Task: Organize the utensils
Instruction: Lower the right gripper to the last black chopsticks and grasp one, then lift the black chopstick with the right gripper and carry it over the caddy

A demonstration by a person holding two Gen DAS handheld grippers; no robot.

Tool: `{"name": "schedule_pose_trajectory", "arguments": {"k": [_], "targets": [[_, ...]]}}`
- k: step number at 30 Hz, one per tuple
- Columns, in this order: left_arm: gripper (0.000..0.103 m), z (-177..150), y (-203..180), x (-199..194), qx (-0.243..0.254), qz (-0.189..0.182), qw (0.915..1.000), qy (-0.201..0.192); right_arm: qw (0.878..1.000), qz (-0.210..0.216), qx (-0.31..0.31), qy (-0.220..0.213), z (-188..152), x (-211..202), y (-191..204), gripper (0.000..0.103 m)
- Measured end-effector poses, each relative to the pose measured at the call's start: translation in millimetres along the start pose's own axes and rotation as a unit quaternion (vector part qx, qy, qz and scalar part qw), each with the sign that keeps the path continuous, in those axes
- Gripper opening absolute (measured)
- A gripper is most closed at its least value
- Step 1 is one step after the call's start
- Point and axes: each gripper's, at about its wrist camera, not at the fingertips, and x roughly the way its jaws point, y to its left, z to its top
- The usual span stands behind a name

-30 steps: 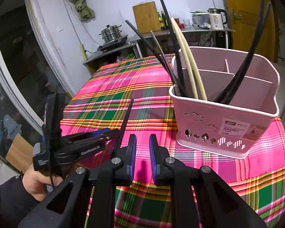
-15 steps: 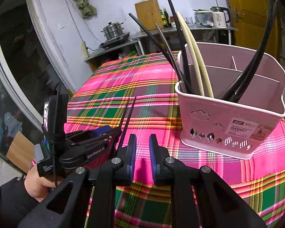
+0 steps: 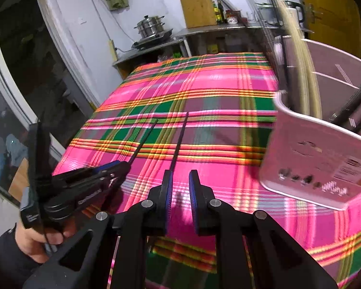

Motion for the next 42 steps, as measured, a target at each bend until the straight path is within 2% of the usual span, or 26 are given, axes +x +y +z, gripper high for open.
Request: {"name": "schedule_pose_trajectory", "arguments": {"k": [6, 15, 22, 29, 32, 36, 42], "targets": [[0.016, 13, 3, 11, 0.016, -0.018, 0.9996, 0.016, 1.000, 0.001, -0.007, 0.017, 13, 34, 10, 0.014], [0.017, 41, 1, 31, 0.059, -0.016, 0.9980, 0.016, 0.999, -0.015, -0.013, 0.039, 28, 73, 15, 0.014], [0.015, 49, 10, 36, 0.047, -0.014, 0.9987, 0.016, 0.997, -0.044, -0.022, 0.058, 34, 97, 13, 0.014], [0.014, 57, 6, 42, 0.057, -0.009, 0.9980, 0.025, 0.995, -0.063, -0.034, 0.063, 46, 110, 21, 0.014], [0.008, 60, 7, 43, 0.055, -0.008, 0.9980, 0.029, 0.995, -0.069, -0.036, 0.066, 48, 112, 22, 0.007], [0.006, 60, 11, 38, 0.040, -0.015, 0.9987, 0.029, 0.996, -0.055, -0.028, 0.066, 50, 107, 21, 0.006], [0.006, 61, 14, 9, 0.026, -0.027, 0.9993, 0.005, 0.998, -0.040, -0.031, 0.041, 51, 79, 28, 0.005]]}}
